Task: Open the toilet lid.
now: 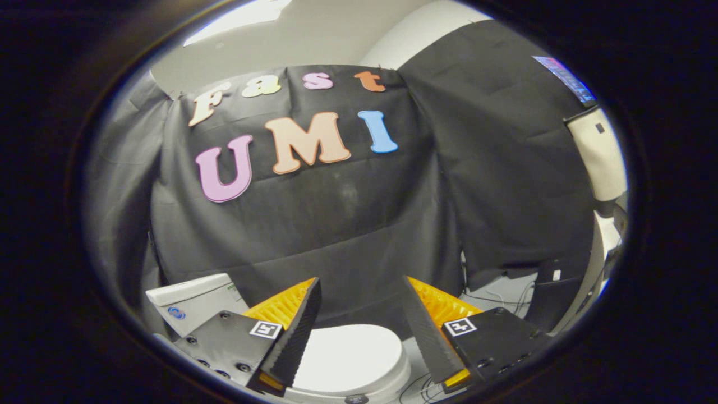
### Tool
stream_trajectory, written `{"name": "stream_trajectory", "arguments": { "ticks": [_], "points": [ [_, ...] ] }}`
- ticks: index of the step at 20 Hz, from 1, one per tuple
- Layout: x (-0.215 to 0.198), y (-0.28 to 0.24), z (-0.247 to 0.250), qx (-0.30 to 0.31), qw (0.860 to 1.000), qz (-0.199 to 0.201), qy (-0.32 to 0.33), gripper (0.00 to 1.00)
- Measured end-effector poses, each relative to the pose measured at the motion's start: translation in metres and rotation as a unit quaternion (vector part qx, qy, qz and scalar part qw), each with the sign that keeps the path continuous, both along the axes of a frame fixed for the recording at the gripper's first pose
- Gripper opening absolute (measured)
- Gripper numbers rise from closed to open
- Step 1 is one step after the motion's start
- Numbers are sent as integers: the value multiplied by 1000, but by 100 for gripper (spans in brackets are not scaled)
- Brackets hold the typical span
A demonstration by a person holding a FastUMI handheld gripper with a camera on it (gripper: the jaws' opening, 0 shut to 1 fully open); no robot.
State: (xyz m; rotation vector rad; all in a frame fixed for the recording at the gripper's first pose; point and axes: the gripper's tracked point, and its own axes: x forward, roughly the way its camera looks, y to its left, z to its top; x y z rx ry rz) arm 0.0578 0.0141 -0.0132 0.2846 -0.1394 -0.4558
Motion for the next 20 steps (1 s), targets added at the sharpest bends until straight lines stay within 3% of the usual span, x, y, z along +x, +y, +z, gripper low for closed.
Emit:
{"name": "stream_trajectory", "arguments": {
  "ticks": [9, 20],
  "points": [
    [2, 26, -94, 107, 987, -61, 104, 88],
    [9, 74, -172, 225, 965, -55, 121, 89]
  ]
}}
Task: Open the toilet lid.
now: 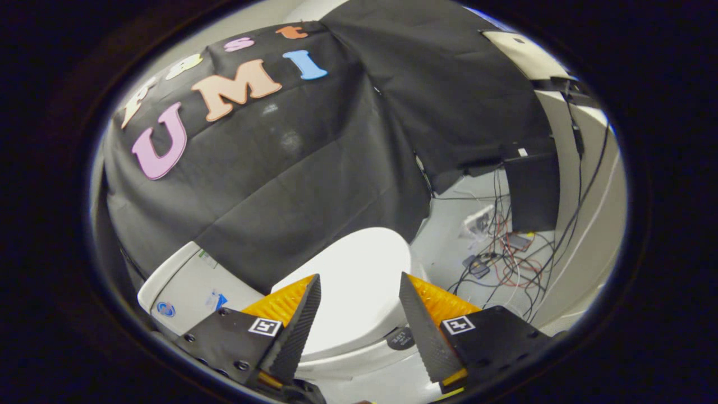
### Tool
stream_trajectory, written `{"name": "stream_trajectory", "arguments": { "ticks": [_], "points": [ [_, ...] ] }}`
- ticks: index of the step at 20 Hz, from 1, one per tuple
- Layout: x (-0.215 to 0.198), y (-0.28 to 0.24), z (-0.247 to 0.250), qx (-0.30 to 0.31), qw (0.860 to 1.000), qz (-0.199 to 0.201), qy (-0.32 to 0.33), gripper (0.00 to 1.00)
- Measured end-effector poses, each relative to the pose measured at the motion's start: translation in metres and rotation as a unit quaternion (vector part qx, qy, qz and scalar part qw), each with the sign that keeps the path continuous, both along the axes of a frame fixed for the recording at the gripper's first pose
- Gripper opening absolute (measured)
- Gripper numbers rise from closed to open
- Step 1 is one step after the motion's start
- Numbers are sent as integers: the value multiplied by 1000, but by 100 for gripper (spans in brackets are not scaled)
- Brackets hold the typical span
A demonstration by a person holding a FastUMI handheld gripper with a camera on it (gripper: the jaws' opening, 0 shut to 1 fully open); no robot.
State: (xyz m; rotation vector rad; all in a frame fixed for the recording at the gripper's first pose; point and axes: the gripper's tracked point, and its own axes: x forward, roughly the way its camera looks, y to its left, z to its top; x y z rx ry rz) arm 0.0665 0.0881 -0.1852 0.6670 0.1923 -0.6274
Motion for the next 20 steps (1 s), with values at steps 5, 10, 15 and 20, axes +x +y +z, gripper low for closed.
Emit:
{"name": "stream_trajectory", "arguments": {
  "ticks": [5, 10, 15, 20],
  "points": [
    [-6, 3, -28, 41, 999, -19, 7, 87],
    [-5, 13, -36, 92, 993, -57, -41, 83],
    [-8, 27, -67, 161, 981, -94, -57, 81],
    [-18, 31, -102, 198, 974, -113, -14, 77]
  ]
}}
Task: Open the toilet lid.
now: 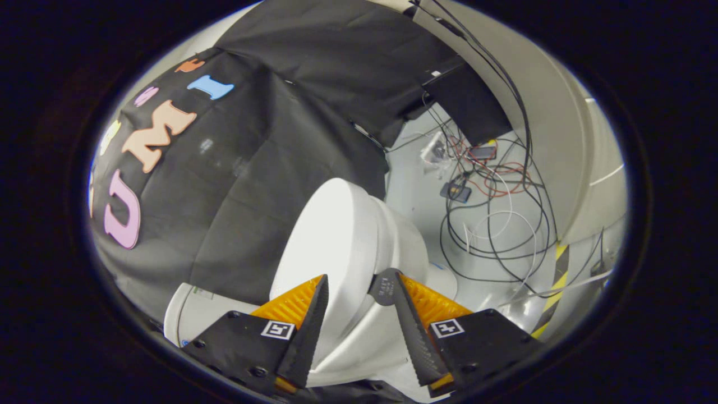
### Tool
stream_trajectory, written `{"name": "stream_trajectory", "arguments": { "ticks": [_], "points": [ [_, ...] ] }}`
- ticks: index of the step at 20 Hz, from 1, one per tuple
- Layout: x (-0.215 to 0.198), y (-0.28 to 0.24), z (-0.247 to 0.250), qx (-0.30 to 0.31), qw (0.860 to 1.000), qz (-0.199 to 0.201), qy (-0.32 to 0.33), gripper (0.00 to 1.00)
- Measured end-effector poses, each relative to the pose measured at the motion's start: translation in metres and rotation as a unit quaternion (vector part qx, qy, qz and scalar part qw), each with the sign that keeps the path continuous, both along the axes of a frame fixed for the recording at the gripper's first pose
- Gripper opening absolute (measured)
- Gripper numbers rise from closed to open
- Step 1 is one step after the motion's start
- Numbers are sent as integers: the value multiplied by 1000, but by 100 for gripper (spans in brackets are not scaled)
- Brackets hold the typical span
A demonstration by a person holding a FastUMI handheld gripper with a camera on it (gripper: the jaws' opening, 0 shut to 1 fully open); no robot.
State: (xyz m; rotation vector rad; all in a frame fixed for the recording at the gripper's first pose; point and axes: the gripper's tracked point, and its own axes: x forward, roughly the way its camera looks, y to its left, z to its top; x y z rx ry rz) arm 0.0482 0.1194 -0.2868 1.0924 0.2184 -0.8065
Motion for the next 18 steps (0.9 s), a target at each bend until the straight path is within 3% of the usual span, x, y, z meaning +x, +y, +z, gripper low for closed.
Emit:
{"name": "stream_trajectory", "arguments": {
  "ticks": [6, 9, 13, 14, 16, 18],
  "points": [
    [-3, -8, -32, 31, 999, -3, 35, 73],
    [5, -9, -37, 44, 998, 11, 33, 32],
    [14, -15, -50, 45, 999, 9, 11, 32],
    [6, -15, -37, 58, 998, 12, 7, 17],
    [6, -11, -31, 67, 998, 18, -7, 17],
    [8, -12, -30, 65, 998, 14, -9, 6]
  ]
}}
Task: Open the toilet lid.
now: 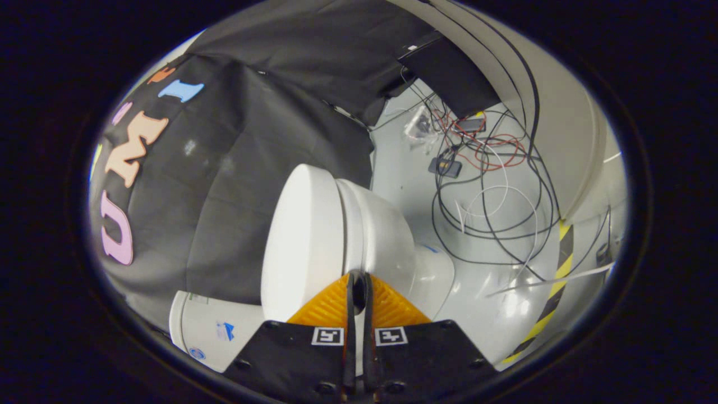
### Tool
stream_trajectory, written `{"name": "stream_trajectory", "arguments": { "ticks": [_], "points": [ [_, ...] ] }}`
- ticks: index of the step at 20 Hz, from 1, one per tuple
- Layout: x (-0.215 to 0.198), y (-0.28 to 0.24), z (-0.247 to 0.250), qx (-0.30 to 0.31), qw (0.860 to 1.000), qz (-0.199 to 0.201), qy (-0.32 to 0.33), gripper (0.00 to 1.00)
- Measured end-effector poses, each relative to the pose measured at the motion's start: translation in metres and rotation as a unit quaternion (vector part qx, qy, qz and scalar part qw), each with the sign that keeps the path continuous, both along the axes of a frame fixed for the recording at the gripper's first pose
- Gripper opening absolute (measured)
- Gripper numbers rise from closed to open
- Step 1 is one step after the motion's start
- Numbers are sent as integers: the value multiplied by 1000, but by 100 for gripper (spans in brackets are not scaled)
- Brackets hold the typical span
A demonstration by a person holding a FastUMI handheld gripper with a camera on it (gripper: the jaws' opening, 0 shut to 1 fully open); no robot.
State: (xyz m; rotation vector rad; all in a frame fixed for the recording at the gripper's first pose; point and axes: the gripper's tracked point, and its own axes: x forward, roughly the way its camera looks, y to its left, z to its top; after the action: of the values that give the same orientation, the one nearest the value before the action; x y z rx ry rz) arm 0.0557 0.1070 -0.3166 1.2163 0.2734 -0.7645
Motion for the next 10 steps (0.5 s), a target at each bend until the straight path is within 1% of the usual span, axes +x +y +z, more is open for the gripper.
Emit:
{"name": "stream_trajectory", "arguments": {
  "ticks": [5, 7, 10],
  "points": [
    [0, 0, 8, -9, 1000, 1, -2, 5],
    [1, 1, 18, -15, 1000, -4, -13, 4],
    [4, 2, 37, -37, 999, 1, -25, 1]
  ]
}}
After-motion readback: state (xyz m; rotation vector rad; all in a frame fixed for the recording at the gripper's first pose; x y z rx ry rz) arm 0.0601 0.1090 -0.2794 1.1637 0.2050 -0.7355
